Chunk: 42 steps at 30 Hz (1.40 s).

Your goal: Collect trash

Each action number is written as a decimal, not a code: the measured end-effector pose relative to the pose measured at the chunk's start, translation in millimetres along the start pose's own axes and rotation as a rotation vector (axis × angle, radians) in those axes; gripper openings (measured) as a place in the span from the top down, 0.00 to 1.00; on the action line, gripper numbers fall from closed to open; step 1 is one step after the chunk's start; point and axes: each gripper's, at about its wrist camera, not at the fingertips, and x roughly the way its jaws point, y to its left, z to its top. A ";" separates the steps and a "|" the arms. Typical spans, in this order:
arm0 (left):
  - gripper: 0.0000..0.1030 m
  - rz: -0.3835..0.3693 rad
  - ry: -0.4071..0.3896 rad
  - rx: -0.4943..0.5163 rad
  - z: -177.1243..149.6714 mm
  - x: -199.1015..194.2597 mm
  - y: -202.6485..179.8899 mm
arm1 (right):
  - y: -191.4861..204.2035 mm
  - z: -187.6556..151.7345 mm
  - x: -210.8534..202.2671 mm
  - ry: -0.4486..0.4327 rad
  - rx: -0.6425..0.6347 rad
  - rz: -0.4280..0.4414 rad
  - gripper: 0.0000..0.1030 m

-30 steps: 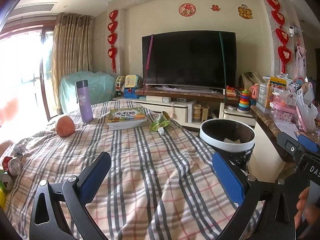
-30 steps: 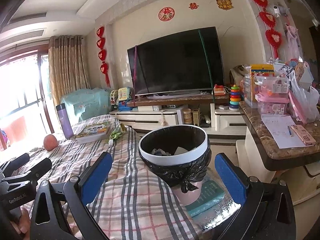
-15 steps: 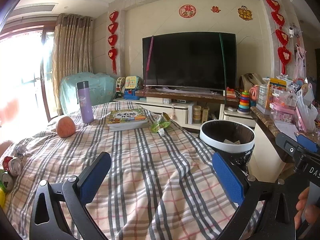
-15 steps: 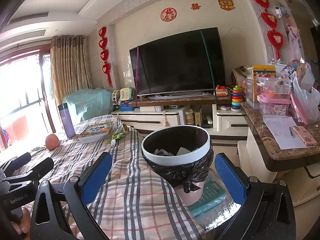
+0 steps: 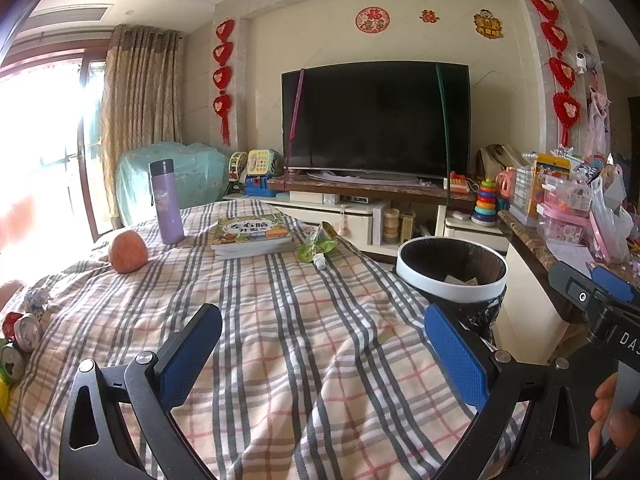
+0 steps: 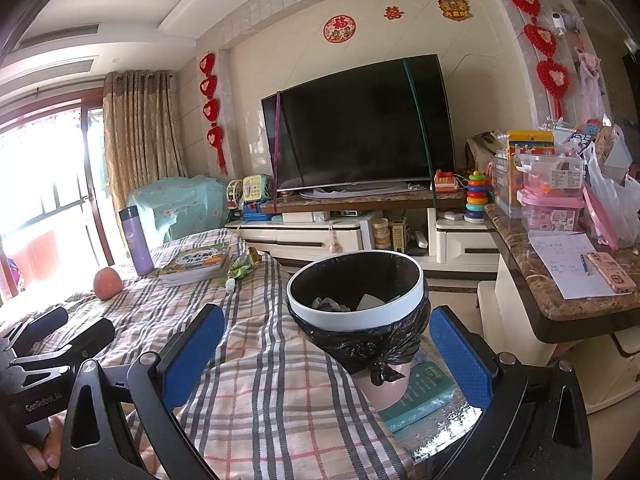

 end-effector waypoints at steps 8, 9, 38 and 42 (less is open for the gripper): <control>0.01 0.001 0.000 0.003 -0.4 -0.2 -0.3 | 0.7 0.0 -0.2 -0.001 0.003 0.005 0.00; 0.01 0.001 -0.001 0.004 0.0 0.2 -0.1 | 0.2 0.1 -0.2 -0.001 0.004 0.005 0.00; 0.01 -0.010 0.013 0.012 -2.7 8.0 -1.4 | 1.9 -4.2 2.2 0.018 0.016 0.021 0.00; 0.01 -0.014 0.016 0.012 -3.2 8.8 -1.4 | 1.3 -4.8 4.1 0.026 0.020 0.025 0.00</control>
